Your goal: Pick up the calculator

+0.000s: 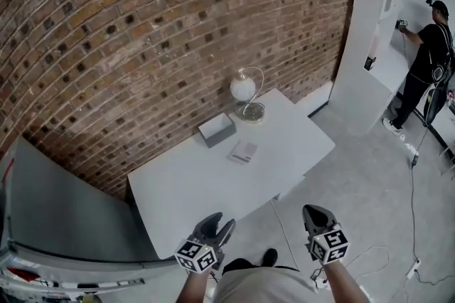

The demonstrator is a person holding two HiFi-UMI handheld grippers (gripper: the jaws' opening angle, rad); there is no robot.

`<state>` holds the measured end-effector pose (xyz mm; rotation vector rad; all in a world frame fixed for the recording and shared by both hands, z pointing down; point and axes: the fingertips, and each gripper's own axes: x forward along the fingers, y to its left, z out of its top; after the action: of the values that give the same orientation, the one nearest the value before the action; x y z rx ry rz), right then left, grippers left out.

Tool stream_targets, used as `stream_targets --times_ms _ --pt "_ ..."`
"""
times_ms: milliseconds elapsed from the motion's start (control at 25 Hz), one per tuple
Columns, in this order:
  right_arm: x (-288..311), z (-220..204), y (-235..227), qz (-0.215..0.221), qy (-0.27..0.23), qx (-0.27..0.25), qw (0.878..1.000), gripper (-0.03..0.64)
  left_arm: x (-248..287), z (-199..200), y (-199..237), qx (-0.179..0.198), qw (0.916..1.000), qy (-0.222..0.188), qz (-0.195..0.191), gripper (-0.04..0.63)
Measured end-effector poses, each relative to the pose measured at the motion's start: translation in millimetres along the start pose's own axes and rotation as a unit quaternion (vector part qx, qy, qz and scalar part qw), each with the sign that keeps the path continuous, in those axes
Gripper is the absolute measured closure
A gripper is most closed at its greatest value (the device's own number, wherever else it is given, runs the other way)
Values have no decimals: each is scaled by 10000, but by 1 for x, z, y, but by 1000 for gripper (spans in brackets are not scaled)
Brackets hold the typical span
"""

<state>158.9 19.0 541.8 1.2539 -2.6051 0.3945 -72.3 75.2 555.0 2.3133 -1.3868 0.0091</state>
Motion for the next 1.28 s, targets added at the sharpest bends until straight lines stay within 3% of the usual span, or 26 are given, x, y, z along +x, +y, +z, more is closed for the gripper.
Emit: stream_targets --times_ms 280,560,920,1280 --pt "21 2 -19 140 63 86 9998 606 24 -2 7 -63 9998 150 149 380" --pt "53 2 -36 70 200 171 9996 605 59 6 28 -88 9994 315 62 382" --pt "126 15 -61 -186 421 132 9989 604 122 26 98 -86 9987 496 -77 383" --pt "199 8 -70 -383 778 155 9961 604 175 14 162 -234 9944 994 -272 379"
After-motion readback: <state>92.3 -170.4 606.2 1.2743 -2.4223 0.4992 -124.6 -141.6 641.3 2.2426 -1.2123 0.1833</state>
